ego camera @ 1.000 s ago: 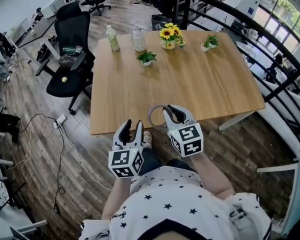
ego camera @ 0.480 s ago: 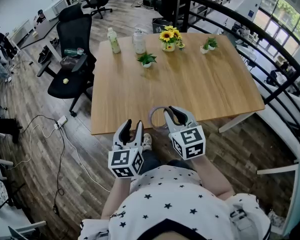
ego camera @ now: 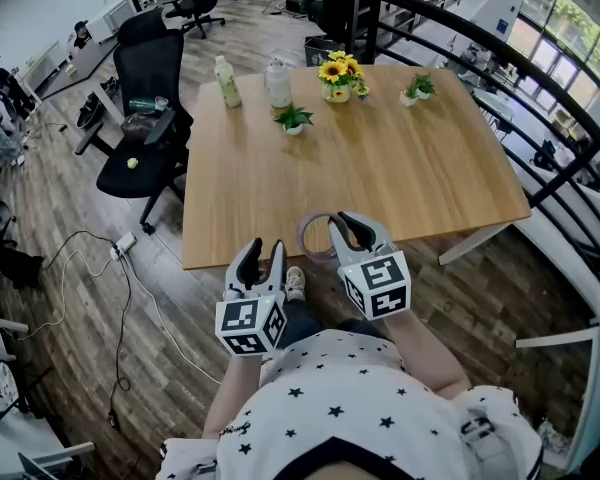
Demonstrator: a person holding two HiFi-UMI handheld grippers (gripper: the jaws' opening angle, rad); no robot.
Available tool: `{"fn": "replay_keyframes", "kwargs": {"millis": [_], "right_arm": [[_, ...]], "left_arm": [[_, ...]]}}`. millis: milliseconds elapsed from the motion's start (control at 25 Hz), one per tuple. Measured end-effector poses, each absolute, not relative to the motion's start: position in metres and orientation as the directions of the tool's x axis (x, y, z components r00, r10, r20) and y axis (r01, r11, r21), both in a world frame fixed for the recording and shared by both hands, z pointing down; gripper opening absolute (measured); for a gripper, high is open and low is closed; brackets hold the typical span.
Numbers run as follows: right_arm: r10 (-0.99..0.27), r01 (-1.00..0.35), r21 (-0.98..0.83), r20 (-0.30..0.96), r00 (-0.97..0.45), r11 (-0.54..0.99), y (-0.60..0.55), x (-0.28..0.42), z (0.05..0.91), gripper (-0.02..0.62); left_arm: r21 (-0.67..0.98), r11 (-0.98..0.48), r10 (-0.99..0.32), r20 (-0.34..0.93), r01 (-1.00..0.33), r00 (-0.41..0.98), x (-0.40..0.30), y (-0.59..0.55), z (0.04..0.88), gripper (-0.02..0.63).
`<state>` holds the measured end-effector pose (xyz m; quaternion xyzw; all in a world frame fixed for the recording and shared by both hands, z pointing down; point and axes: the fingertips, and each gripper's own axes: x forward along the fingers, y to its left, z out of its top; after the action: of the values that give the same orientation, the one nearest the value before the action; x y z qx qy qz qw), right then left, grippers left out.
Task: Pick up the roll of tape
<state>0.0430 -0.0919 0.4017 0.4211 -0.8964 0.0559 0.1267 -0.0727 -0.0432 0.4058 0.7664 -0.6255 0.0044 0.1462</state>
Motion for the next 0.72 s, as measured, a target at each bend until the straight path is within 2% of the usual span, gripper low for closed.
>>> {"fn": "replay_keyframes", "kwargs": {"millis": [720], "right_arm": [[-0.737,-0.766,0.01,0.281,-0.614,0.642,-0.0997,0.0402,0.4048,0.067]], "left_arm": [[0.224,-0.175,-0.953,0.205,-0.959,0.222,-0.0733,-0.0501,0.4101,0.147]]}}
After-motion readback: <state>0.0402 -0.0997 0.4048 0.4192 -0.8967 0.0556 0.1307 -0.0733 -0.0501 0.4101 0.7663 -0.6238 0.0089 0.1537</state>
